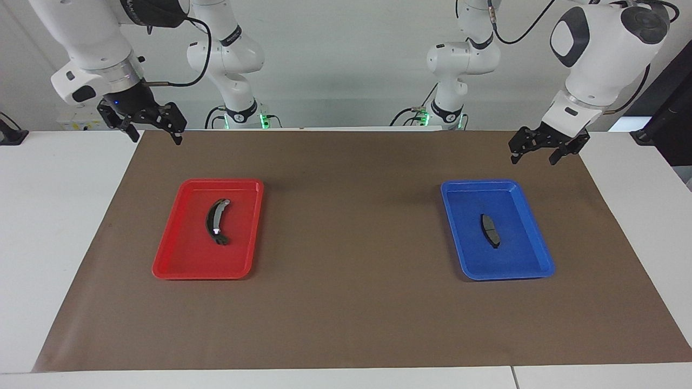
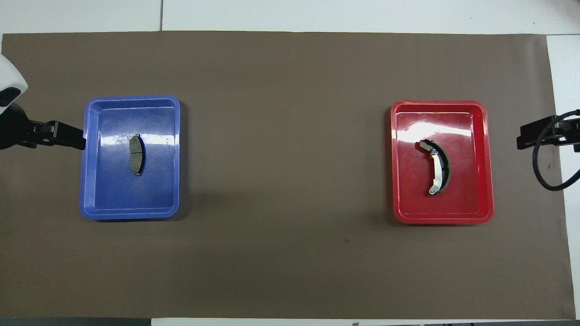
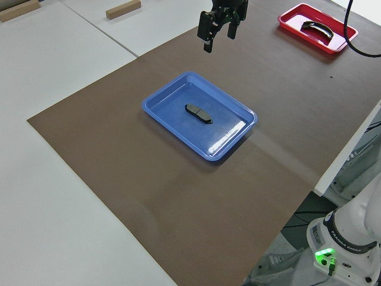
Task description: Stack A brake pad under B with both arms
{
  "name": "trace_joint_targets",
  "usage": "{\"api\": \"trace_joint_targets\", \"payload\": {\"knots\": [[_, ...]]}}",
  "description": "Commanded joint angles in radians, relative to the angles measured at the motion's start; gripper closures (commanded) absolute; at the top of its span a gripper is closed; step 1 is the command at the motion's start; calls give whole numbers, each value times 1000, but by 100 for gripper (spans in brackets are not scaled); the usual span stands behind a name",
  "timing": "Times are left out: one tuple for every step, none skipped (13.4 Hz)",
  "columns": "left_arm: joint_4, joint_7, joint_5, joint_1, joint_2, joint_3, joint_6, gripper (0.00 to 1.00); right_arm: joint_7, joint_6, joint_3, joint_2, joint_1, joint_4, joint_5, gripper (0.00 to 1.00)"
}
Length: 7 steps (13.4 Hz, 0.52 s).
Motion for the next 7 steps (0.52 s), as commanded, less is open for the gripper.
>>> {"api": "trace_joint_targets", "payload": {"knots": [[7, 8, 3, -4, 0, 2, -15, 1, -15, -9, 12, 5, -17, 10, 1, 1], [7, 8, 3, -4, 0, 2, -15, 1, -16, -7, 12, 6, -19, 10, 1, 1], [7, 8, 3, -4, 0, 2, -16, 1, -16, -7, 12, 6, -19, 10, 1, 1], [7, 8, 3, -4, 0, 2, -16, 1, -16, -7, 12, 6, -19, 10, 1, 1], [6, 6, 3, -2, 0, 0, -9, 1, -16, -7, 12, 6, -19, 10, 1, 1], [6, 6, 3, 3, -2, 0, -10, 1, -16, -7, 12, 6, -19, 10, 1, 1], [6, 3, 3, 9, -2, 0, -9, 1, -16, -7, 12, 6, -19, 9, 1, 1]]}}
